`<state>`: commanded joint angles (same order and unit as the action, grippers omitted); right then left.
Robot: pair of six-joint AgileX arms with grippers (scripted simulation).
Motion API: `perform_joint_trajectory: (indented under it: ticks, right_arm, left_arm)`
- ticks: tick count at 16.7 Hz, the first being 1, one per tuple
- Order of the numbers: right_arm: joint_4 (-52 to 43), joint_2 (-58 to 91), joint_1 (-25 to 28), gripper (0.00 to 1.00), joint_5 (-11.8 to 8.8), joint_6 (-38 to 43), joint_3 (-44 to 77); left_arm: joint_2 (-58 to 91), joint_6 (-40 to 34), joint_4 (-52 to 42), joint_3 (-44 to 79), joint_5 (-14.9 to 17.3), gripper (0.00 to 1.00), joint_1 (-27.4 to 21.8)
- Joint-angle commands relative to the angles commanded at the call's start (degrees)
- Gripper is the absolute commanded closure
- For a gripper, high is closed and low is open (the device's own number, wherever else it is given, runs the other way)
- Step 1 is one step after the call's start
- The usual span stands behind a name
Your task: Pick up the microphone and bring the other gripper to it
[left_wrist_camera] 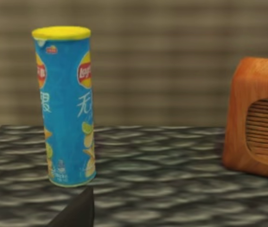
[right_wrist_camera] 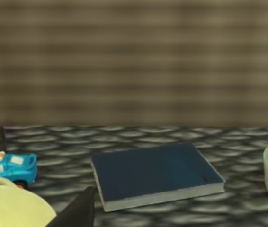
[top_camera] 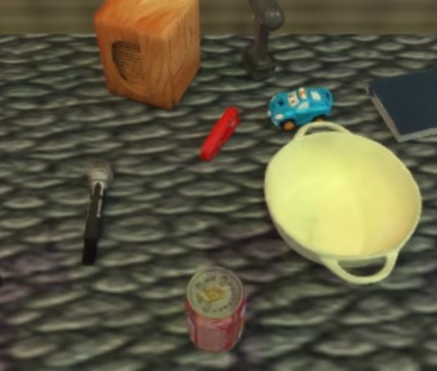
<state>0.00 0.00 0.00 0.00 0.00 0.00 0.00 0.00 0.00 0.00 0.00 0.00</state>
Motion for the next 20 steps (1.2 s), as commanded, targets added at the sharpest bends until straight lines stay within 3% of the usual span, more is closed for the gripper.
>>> perform_joint_trajectory:
  ticks: [4,8,20]
  right_arm:
    - [0.0,0.0,0.0,0.0,0.0,0.0,0.0]
    - [0.0,0.0,0.0,0.0,0.0,0.0,0.0]
    - [0.0,0.0,0.0,0.0,0.0,0.0,0.0]
  left_arm:
    - [1.75,-0.36,-1.15,1.66,-0.02,0.0,-0.41]
    - [12.61,-2.36,-7.51,10.88,-0.32,0.0,-2.48]
    - [78.87,-11.68,-40.47,55.42,-1.95,0.0,-12.9]
